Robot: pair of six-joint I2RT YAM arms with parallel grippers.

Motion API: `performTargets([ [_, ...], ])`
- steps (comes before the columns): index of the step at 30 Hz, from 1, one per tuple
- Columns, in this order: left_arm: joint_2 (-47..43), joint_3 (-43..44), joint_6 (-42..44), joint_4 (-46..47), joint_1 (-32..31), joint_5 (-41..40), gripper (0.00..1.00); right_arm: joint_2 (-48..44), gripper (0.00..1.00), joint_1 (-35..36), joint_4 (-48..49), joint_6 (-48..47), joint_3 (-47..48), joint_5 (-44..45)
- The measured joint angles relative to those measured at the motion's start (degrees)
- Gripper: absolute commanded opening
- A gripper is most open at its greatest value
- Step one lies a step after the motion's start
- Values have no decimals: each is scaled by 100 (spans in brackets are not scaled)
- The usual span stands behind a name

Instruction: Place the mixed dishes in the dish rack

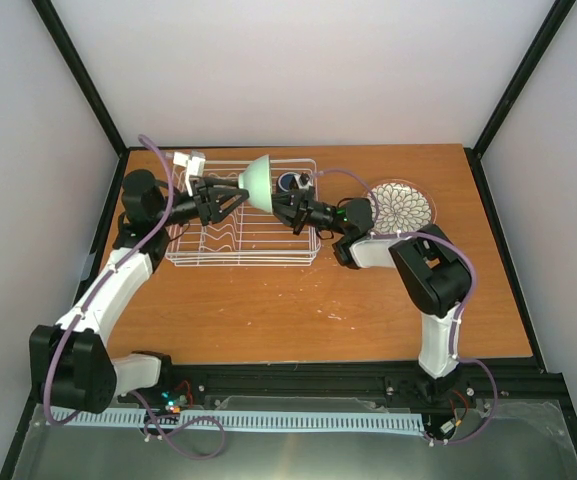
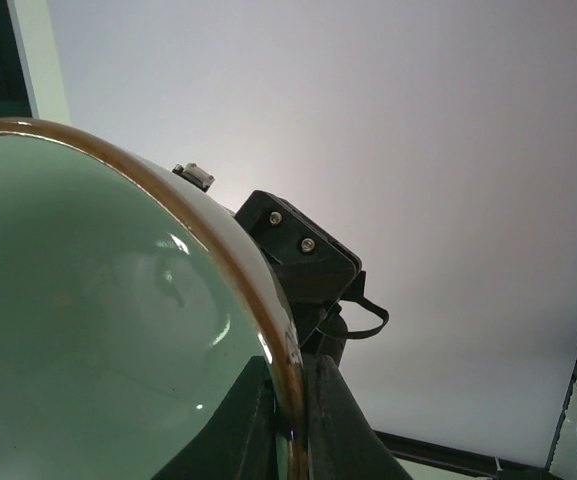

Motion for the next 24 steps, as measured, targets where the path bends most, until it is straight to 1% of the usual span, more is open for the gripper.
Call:
performTargets([
  [3,-146,7,98,-146,-26,-9,33,-94,3,0,-4,-2,0,-61],
  [5,-175,13,127,-131,-37,33,23,-131,3,0,-4,0,-9,-50],
  [9,-81,15,59,11,-33,133,12,-160,3,-2,0,0,-79,42],
  [15,92,15,24,361,4,192,1,-177,3,-4,-59,46,-201,188],
  [24,138,15,24,494,9,232,1,-177,3,-4,-55,48,-203,199],
])
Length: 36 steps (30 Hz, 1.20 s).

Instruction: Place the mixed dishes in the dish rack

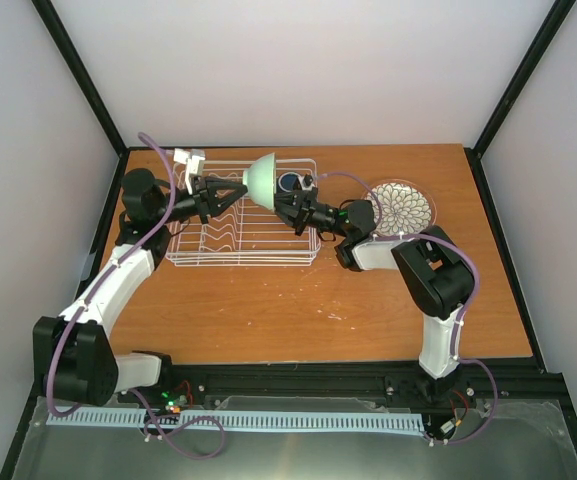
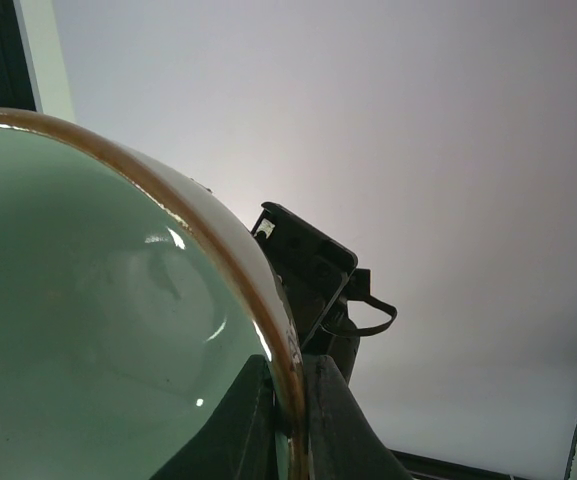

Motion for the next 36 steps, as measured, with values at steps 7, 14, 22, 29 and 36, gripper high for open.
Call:
performTargets([
  [7,-57,42,122,-221,2,-37,1,2,3,0,4,-4,0,-4],
  [14,-166,181,459,-964,-9,-205,1,149,3,0,166,-13,0,-9],
  [22,-269,181,691,-1628,-9,-509,1,334,3,-2,227,-105,-33,-9],
  [29,-358,181,822,-2194,-52,-717,1,337,3,-48,260,-317,-249,-52],
  [36,-428,210,944,-2608,-87,-1064,5,337,3,-173,269,-623,-483,-258],
])
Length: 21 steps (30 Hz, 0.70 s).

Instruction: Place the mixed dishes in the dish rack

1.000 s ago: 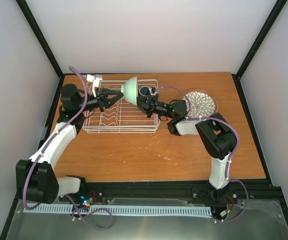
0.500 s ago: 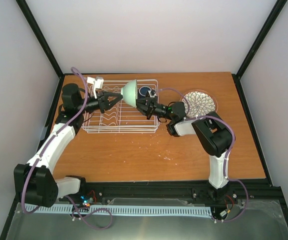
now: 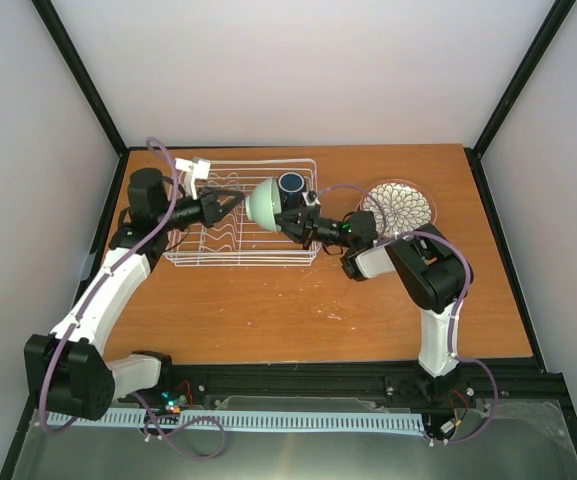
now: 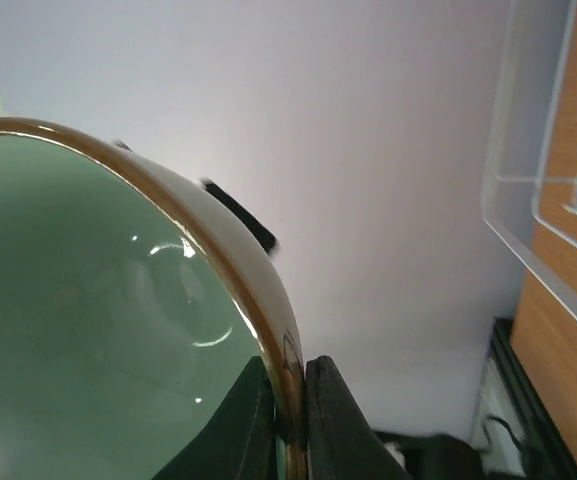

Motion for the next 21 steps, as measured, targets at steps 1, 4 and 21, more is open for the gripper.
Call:
performTargets([
  [1,-9,61,31,-76,-2,-164,10,0,3,-20,4,-92,-94,-133],
  [4,-26,269,181,-289,0,-494,24,0,3,-35,-7,-422,-328,-409],
  [21,-387,522,782,-1145,2,-1440,30,-3051,3,332,-9374,-8098,1941,3694],
])
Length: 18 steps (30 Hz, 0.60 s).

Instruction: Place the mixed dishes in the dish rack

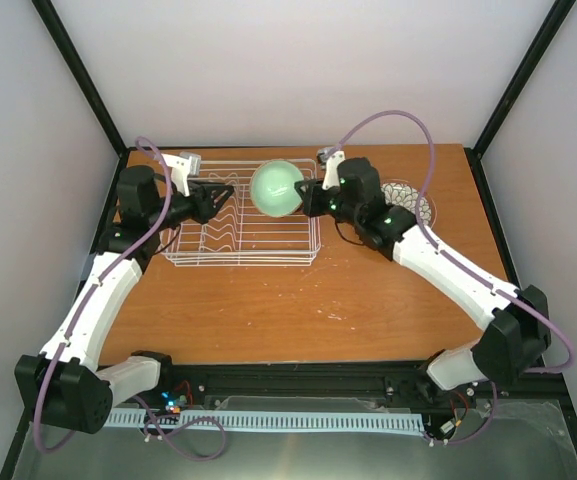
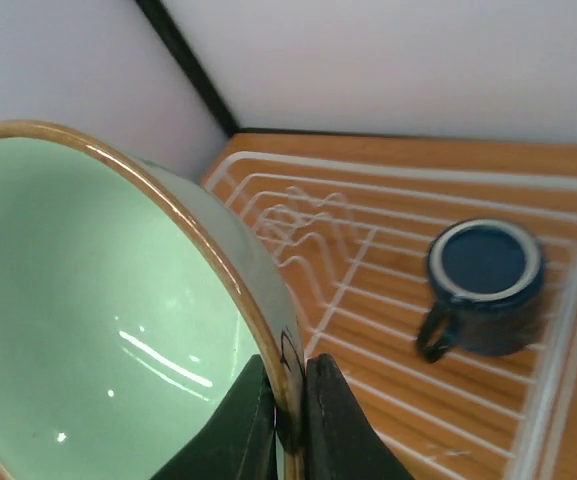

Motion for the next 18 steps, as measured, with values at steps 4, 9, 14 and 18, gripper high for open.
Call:
performTargets([
  [4,0,-11,7,17,0,-11,45,-63,3,1043,-435,-1274,214,2470],
  [9,4,-85,7,22,0,42,50,907,3,2273,68,-3062,-83,5438],
  [14,-17,-94,151,-76,0,-129,51,1633,3,2382,-20,-3617,-256,6494],
  [18,-103,-94,330,-291,0,-468,51,1241,3,2216,-199,-3445,-256,6470],
])
